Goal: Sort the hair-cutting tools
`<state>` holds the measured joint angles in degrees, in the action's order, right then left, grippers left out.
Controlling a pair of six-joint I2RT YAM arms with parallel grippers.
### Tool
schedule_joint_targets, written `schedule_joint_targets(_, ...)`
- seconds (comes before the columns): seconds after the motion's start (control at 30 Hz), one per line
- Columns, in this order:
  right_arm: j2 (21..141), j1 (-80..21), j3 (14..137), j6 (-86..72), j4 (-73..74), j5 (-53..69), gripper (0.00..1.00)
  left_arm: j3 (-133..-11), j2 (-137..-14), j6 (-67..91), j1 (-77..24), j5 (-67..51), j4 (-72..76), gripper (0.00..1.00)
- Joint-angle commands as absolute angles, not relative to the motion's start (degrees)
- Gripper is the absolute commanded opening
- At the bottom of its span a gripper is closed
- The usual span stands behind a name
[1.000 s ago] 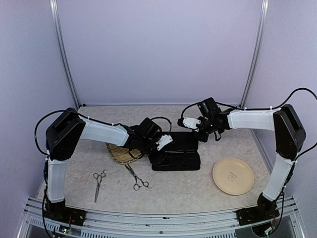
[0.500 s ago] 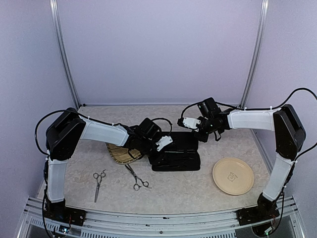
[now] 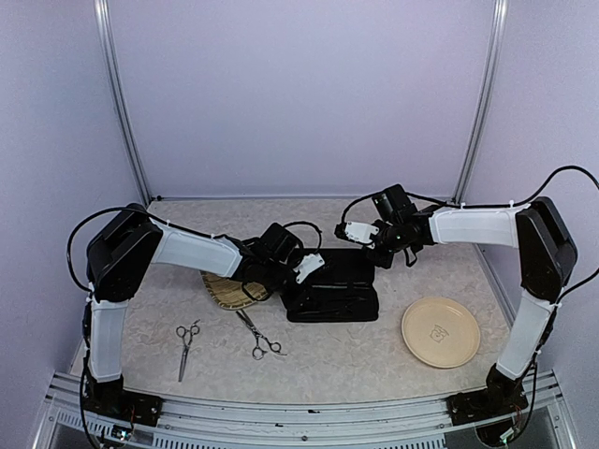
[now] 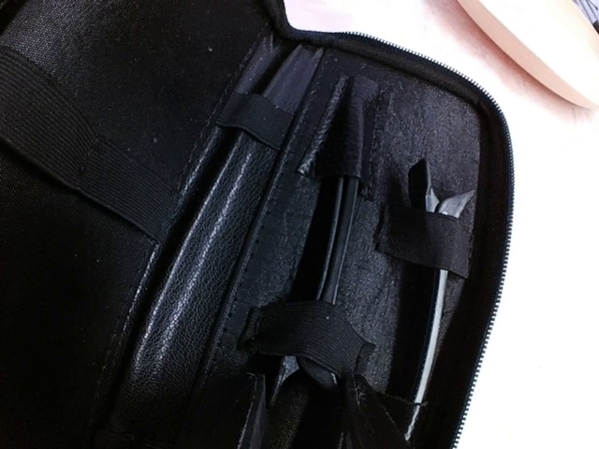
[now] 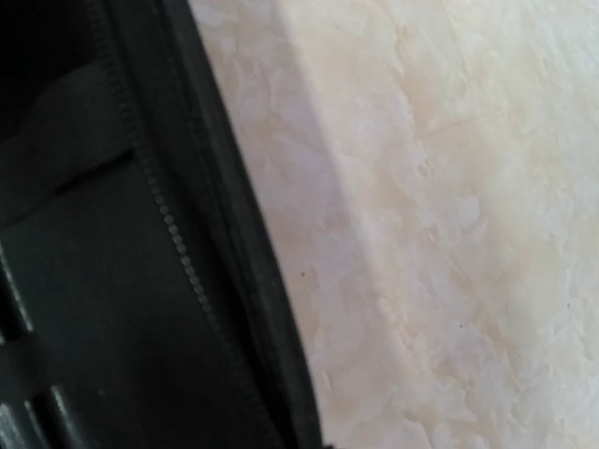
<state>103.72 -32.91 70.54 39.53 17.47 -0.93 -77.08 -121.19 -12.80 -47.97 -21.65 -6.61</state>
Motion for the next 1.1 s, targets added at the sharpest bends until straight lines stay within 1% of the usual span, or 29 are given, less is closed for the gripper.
schedule_joint_targets(0.0, 106.5, -35.3, 69.3, 39.5, 20.4, 1.7, 0.02, -76.9, -122.3, -12.2, -48.2, -26.3, -2.7, 0.27)
schedule_joint_targets(0.13, 106.5, -35.3, 69.3, 39.6, 20.3, 1.7, 0.02, -77.4, -123.1, -10.7, -48.2, -25.2, -3.2, 0.28)
schedule_joint_targets(0.33, 106.2, -35.3, 69.2, 39.7, 20.1, 1.4, 0.02, -76.0, -120.1, -10.6, -48.2, -21.5, -3.5, 0.40)
schedule_joint_targets(0.53, 105.9, -35.3, 69.1, 39.7, 20.2, 1.4, 0.03, -74.4, -114.8, -10.1, -48.2, -17.5, -6.2, 0.46)
schedule_joint_targets(0.63, 105.7, -35.3, 69.1, 39.8, 20.1, 0.9, 0.07, -75.2, -112.3, -9.0, -48.2, -17.8, -8.9, 0.47)
schedule_joint_targets(0.83, 106.0, -35.5, 69.3, 39.9, 20.7, 0.4, 0.19, -76.7, -106.1, -6.8, -49.2, -11.1, -13.5, 0.49)
schedule_joint_targets(0.93, 105.9, -35.5, 69.0, 40.2, 20.4, 0.2, 0.24, -78.4, -104.9, -8.0, -49.8, -10.0, -17.5, 0.49)
schedule_joint_targets(1.07, 106.3, -35.6, 69.1, 40.3, 20.2, -1.4, 0.29, -79.6, -104.2, -8.1, -50.7, -5.5, -20.8, 0.49)
